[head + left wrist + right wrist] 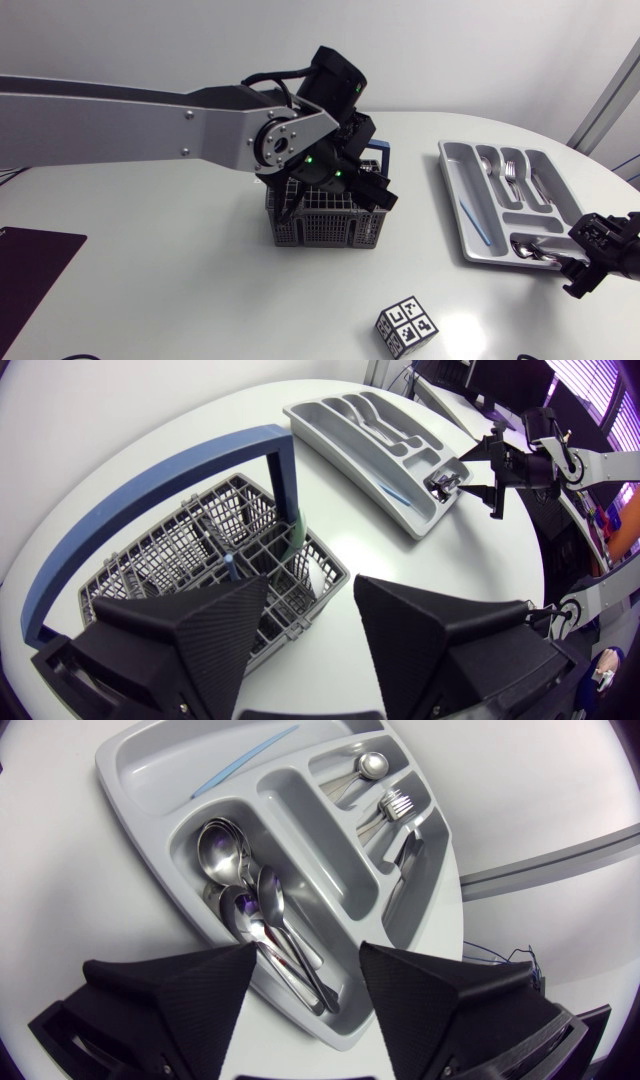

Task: Transfer all utensils from the basket to the drawer tray.

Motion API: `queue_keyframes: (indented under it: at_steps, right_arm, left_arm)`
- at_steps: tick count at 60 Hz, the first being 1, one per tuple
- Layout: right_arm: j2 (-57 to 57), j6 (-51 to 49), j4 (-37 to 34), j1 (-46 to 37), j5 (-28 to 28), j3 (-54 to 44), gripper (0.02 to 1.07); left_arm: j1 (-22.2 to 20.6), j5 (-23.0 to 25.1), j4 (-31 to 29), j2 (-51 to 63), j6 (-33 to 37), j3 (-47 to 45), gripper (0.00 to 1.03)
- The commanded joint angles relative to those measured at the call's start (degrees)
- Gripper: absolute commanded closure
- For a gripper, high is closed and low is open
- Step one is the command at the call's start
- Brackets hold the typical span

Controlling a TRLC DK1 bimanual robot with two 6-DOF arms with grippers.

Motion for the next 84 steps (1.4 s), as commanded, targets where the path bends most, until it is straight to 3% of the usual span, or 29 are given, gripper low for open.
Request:
queue_keyframes:
  at_steps: [1, 9, 14, 20, 28, 47, 84]
  right_arm:
    - [-3.34, 1.81, -2.17, 0.18, 0.35, -0.77, 0.07]
    - [-9.23, 5.59, -6.30, 2.11, 0.18, -0.77, 0.07]
    - [-12.92, 7.43, -9.20, 4.31, 0.18, -0.95, 0.07]
    - [-16.34, 10.25, -11.57, 6.86, 0.18, -1.03, 0.07]
    - [-19.77, 12.27, -13.86, 9.49, 0.44, -1.39, 0.07]
    - [-23.73, 16.93, -15.88, 16.53, 3.34, -1.83, 0.07]
    - [-24.78, 19.56, -16.14, 22.85, 6.68, -3.41, 0.07]
  left_arm:
    - [-0.69, -0.58, 0.17, 2.22, -0.35, 2.31, 0.46]
    - [-0.78, -0.94, 0.00, 3.72, -1.67, 3.45, 0.49]
    - [-0.87, -1.73, -0.09, 4.95, -2.46, 4.16, 0.60]
    - [-0.96, -2.08, -0.53, 6.09, -2.73, 4.95, 0.62]
    - [-1.13, -2.08, -0.62, 7.15, -3.17, 5.48, 0.70]
    - [-1.40, -1.90, -1.41, 8.11, -3.52, 6.35, 1.00]
    - [-0.34, 3.37, -2.46, 3.72, -5.01, 4.60, 1.00]
